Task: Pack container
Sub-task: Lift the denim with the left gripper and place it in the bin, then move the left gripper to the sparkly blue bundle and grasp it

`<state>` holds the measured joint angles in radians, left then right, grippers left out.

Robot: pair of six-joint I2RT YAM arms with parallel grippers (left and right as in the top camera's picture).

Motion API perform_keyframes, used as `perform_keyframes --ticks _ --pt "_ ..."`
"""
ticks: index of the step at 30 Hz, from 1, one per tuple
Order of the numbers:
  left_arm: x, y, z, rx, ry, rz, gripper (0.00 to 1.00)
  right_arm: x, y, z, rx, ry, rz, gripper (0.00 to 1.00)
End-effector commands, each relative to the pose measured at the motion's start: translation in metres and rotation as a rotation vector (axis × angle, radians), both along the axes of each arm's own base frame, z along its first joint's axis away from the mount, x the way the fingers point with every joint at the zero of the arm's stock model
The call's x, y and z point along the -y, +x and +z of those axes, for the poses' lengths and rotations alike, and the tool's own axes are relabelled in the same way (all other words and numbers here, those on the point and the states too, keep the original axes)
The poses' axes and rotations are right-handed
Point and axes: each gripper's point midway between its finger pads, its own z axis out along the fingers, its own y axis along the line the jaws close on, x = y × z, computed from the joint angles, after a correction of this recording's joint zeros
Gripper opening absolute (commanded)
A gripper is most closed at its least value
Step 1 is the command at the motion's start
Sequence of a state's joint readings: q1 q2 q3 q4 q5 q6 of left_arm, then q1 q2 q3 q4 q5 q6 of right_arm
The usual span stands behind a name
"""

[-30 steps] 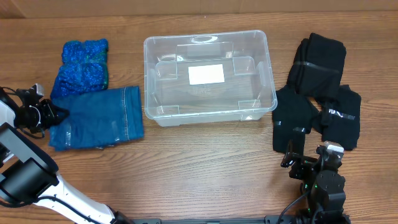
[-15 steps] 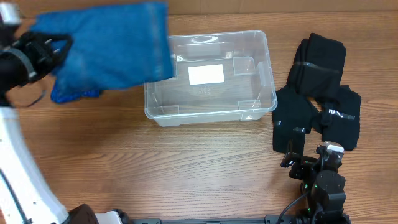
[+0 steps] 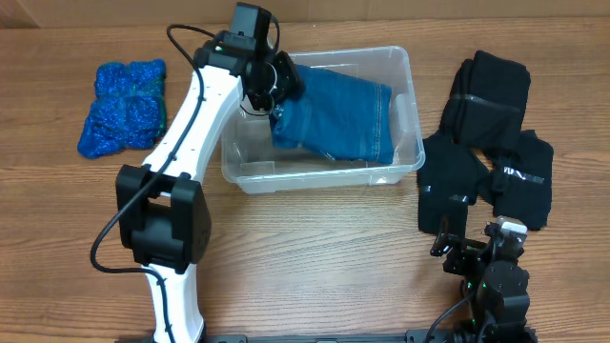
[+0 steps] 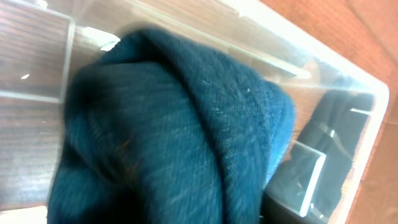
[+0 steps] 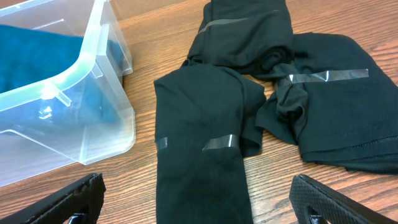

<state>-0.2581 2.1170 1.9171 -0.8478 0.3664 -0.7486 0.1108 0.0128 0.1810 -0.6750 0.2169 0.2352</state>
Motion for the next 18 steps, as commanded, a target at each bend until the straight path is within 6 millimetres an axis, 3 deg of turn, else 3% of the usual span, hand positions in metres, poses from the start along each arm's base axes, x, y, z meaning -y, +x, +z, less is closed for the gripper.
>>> perform_keyframes --ticks 1,4,5,9,12,14,16,18 --pt "-0.034 0.007 0.084 0.226 -0.087 -0.101 1.0 0.003 -0.001 -0.006 -0.01 -0.005 -0.013 1.0" --pt "-0.083 0.003 0.113 0.379 -0.067 -0.235 1.0 0.003 -0.001 -0.006 -0.01 -0.005 -0.012 1.0" --pt "-0.128 0.001 0.111 0.382 -0.005 -0.201 1.0 0.003 -0.001 -0.006 -0.01 -0.004 -0.013 1.0" --pt "-0.27 -0.008 0.077 0.269 0.215 0.039 1.0 0.003 -0.001 -0.006 -0.01 -0.005 -0.013 1.0" --pt "-0.382 -0.031 0.036 0.154 0.393 0.182 1.0 0.003 -0.001 -0.006 -0.01 -0.005 -0.013 1.0" --pt "-0.4 -0.033 0.02 0.132 0.395 0.196 1.0 0.003 -0.001 -0.006 -0.01 -0.004 -0.012 1.0" --pt "-0.422 -0.031 -0.009 0.107 0.374 0.221 1.0 0.003 -0.001 -0.006 -0.01 -0.005 -0.013 1.0" --pt "-0.42 -0.02 -0.034 0.125 0.312 0.185 1.0 0.003 -0.001 -0.006 -0.01 -0.005 -0.013 1.0"
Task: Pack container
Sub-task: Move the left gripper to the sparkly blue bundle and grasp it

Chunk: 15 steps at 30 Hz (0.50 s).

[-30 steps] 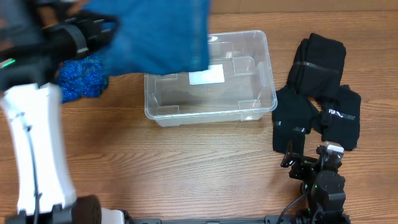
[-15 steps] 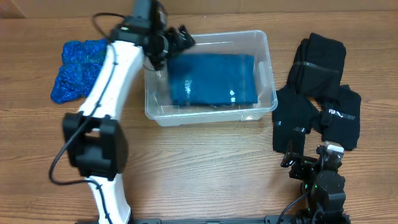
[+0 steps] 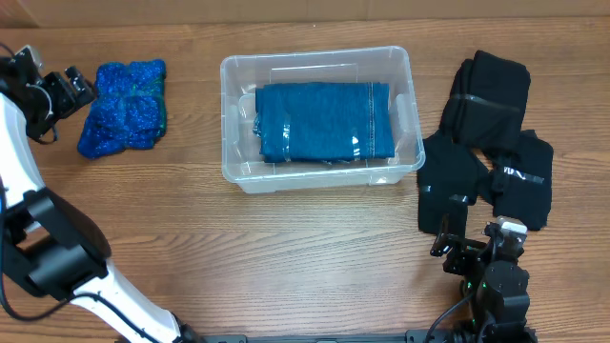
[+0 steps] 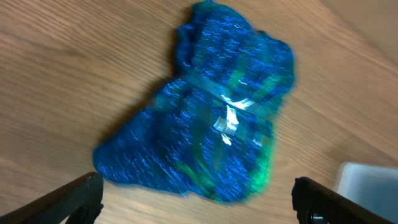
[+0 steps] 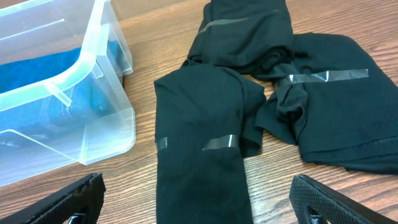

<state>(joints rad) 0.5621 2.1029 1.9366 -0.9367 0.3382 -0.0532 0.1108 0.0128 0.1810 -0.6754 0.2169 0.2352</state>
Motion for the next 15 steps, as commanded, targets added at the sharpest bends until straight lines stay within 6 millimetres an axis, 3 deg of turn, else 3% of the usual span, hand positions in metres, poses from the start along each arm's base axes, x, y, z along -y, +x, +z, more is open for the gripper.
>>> perform_keyframes --ticks 1,5,10,12,14,15 --pt "0.0 0.015 -0.052 -0.016 -0.071 -0.076 1.0 0.003 0.0 -0.006 -0.01 -0.004 -0.013 1.0" --pt "0.011 0.028 -0.098 -0.049 -0.101 -0.108 1.0 0.003 0.0 -0.006 -0.01 -0.004 -0.012 1.0" --pt "0.026 0.039 -0.121 -0.076 -0.106 -0.103 1.0 0.003 0.0 -0.006 -0.01 -0.005 -0.013 1.0" --pt "0.035 0.037 -0.132 -0.108 -0.124 -0.117 0.82 0.003 0.0 -0.006 -0.01 -0.004 -0.012 1.0" --pt "0.049 0.028 -0.146 -0.169 -0.158 -0.139 0.41 0.003 0.0 -0.006 -0.01 -0.005 -0.013 1.0" --pt "0.053 0.026 -0.146 -0.176 -0.173 -0.145 0.29 0.003 0.0 -0.006 -0.01 -0.005 -0.013 1.0"
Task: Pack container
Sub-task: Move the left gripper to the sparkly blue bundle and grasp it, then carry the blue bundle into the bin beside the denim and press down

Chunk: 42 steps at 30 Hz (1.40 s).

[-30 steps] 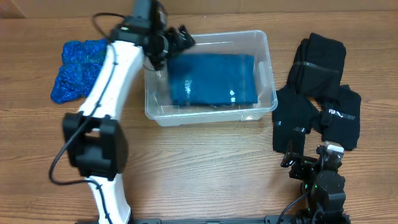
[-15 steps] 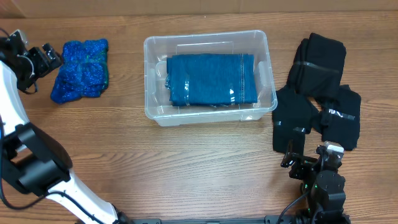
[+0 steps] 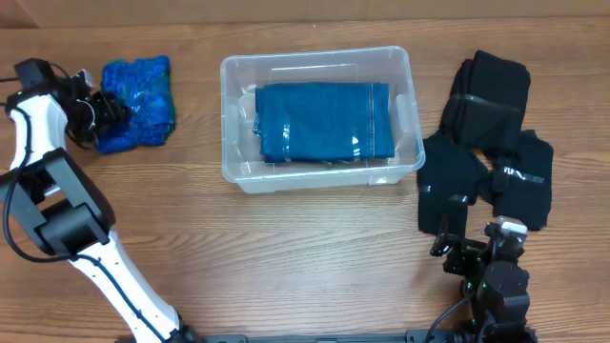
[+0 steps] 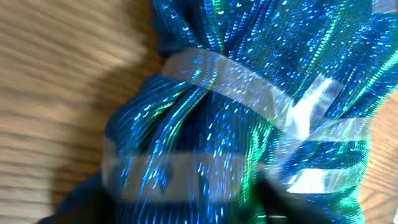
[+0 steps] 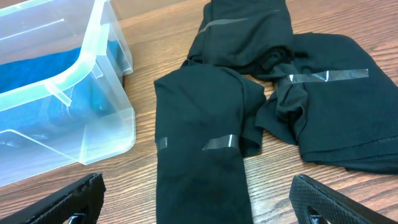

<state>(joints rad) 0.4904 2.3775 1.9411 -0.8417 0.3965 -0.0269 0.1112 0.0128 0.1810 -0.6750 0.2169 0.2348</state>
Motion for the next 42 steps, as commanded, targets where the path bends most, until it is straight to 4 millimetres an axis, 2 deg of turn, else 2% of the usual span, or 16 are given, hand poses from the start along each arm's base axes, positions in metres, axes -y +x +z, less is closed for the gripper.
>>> perform_keyframes --ticks 1,4,9,10,12,13,15,17,21,22,25,27,29,33,37,42 --pt "0.021 -0.005 -0.018 -0.054 -0.067 -0.033 0.25 0.003 -0.001 -0.006 -0.01 -0.004 -0.013 1.0" --pt "0.038 -0.004 0.014 -0.005 -0.162 -0.058 0.08 0.003 -0.001 -0.006 -0.01 -0.004 -0.013 1.0" --pt "0.088 -0.007 0.148 0.185 -0.334 -0.157 0.04 0.003 -0.001 -0.006 -0.01 -0.004 -0.013 1.0" --pt "0.104 -0.014 0.184 0.235 -0.341 -0.189 0.04 0.003 -0.001 -0.006 -0.01 -0.004 -0.013 1.0" --pt "0.128 -0.027 0.231 0.291 -0.331 -0.218 0.04 0.003 -0.001 -0.006 -0.01 -0.004 -0.013 1.0" --pt "0.156 -0.04 0.27 0.339 -0.323 -0.245 0.04 0.003 -0.001 -0.006 -0.01 -0.004 -0.013 1.0" --pt "0.194 -0.053 0.305 0.378 -0.332 -0.279 0.04 0.003 -0.001 -0.006 -0.01 -0.004 -0.013 1.0" --pt "0.231 -0.056 0.321 0.381 -0.321 -0.282 0.04 0.003 -0.001 -0.006 -0.01 -0.004 -0.013 1.0" --pt "0.306 -0.048 0.306 0.304 -0.303 -0.277 0.04 0.003 -0.001 -0.006 -0.01 -0.004 -0.013 1.0" --pt "0.33 -0.044 0.289 0.265 -0.271 -0.271 0.04 0.003 -0.001 -0.006 -0.01 -0.004 -0.013 1.0" --pt "0.372 -0.04 0.235 0.149 -0.167 -0.23 0.04 0.003 -0.001 -0.006 -0.01 -0.004 -0.013 1.0" --pt "0.384 -0.038 0.212 0.103 -0.124 -0.219 0.04 0.003 -0.001 -0.006 -0.01 -0.004 -0.013 1.0" --pt "0.4 -0.037 0.175 0.024 -0.088 -0.201 0.04 0.003 -0.001 -0.006 -0.01 -0.004 -0.014 1.0" --pt "0.386 -0.04 0.129 -0.086 0.037 -0.155 0.04 0.003 -0.001 -0.006 -0.01 -0.004 -0.013 1.0" --pt "0.359 -0.043 0.134 -0.092 0.108 -0.119 0.04 0.003 -0.001 -0.006 -0.01 -0.004 -0.013 1.0" --pt "0.345 -0.046 0.142 -0.097 0.116 -0.101 0.04 0.003 -0.001 -0.006 -0.01 -0.004 -0.013 1.0"
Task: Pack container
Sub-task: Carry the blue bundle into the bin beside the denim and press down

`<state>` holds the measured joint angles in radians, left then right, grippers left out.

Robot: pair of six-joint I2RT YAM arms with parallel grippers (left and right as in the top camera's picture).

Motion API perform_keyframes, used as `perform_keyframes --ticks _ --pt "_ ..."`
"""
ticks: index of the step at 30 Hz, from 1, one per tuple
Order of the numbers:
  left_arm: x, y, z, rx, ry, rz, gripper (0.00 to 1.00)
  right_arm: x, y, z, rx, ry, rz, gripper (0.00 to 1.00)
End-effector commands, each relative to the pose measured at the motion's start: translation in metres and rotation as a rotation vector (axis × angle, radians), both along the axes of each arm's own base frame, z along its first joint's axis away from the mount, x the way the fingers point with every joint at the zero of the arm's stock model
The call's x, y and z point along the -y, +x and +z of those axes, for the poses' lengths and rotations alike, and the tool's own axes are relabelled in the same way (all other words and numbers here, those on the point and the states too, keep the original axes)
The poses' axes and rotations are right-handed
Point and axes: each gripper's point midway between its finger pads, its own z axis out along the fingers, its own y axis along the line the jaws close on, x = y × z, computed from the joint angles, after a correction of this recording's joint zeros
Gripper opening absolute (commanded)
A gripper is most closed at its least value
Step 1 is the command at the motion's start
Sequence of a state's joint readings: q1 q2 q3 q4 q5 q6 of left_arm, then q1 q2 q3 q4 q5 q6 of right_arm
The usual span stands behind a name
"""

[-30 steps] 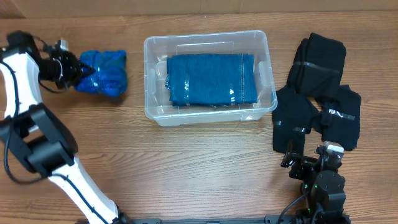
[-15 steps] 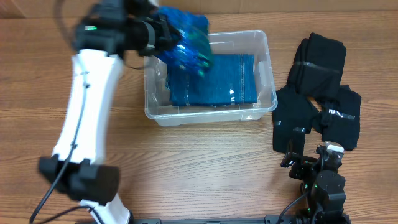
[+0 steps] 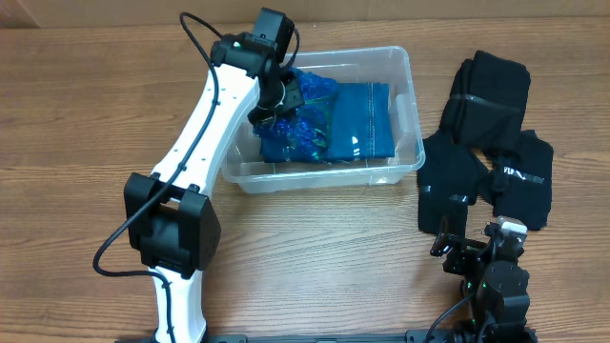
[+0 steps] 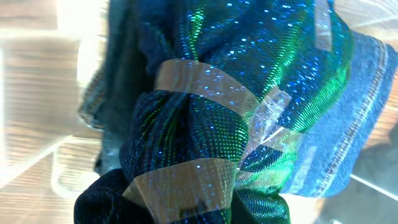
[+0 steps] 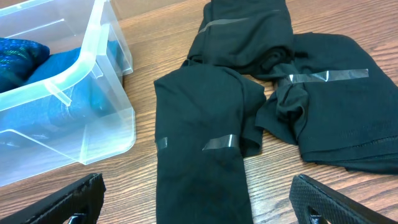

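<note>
The clear plastic container [image 3: 412,114] stands mid-table with folded blue jeans [image 3: 367,119] lying in it. My left gripper [image 3: 276,95] reaches over the container's left half, shut on a sparkly blue-green taped bundle [image 3: 305,122]. That bundle [image 4: 211,112] fills the left wrist view and hides the fingers, with the jeans [image 4: 367,118] beneath it at the right. My right gripper [image 5: 200,208] is open and low near the table's front right, its fingers [image 5: 68,199] empty.
Three black taped garments lie right of the container: one at the back [image 3: 491,90], one nearer the bin [image 5: 199,143] and one at the right [image 5: 336,106]. The container's near corner [image 5: 93,106] stands left of the right gripper.
My left gripper was on the sparkly bundle at the table's far left. It now holds that bundle inside the container, above the jeans. The right arm has not moved.
My left gripper was over the container with the jeans. Then the jeans lay flat in the bin and the gripper stood open by the sparkly bundle at the far left. It then closed in on that bundle, which is now in the container.
</note>
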<state>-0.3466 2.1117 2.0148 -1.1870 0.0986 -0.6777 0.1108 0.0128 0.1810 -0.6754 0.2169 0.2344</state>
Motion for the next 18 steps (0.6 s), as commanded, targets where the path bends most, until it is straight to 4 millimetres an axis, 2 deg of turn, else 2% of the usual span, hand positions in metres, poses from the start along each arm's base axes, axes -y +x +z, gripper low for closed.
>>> perform_keyframes --ticks 1,5,6,8,11,12,14,18 --pt "-0.025 0.009 0.034 0.095 0.027 0.047 0.04 0.003 0.0 -0.006 -0.009 -0.004 -0.013 1.0" --pt "-0.04 0.004 0.075 0.194 0.047 0.065 0.04 0.003 0.0 -0.006 -0.009 -0.004 -0.013 1.0" --pt "-0.042 0.001 0.078 0.192 0.052 0.067 0.05 0.003 0.0 -0.006 -0.01 -0.004 -0.013 1.0" --pt "-0.045 -0.007 0.075 0.161 0.066 0.066 0.12 0.003 0.0 -0.006 -0.01 -0.004 -0.013 1.0" --pt "-0.051 -0.002 0.059 0.135 0.116 0.076 0.19 0.003 0.0 -0.006 -0.01 -0.004 -0.013 1.0" --pt "-0.05 0.001 0.052 0.129 0.12 0.066 0.2 0.003 0.0 -0.006 -0.01 -0.004 -0.013 1.0" --pt "-0.045 0.009 0.039 0.125 0.132 0.022 0.11 0.003 0.0 -0.006 -0.01 -0.004 -0.013 1.0" --pt "-0.03 0.025 0.047 0.201 0.073 -0.04 0.09 0.003 0.0 -0.006 -0.009 -0.004 -0.013 1.0"
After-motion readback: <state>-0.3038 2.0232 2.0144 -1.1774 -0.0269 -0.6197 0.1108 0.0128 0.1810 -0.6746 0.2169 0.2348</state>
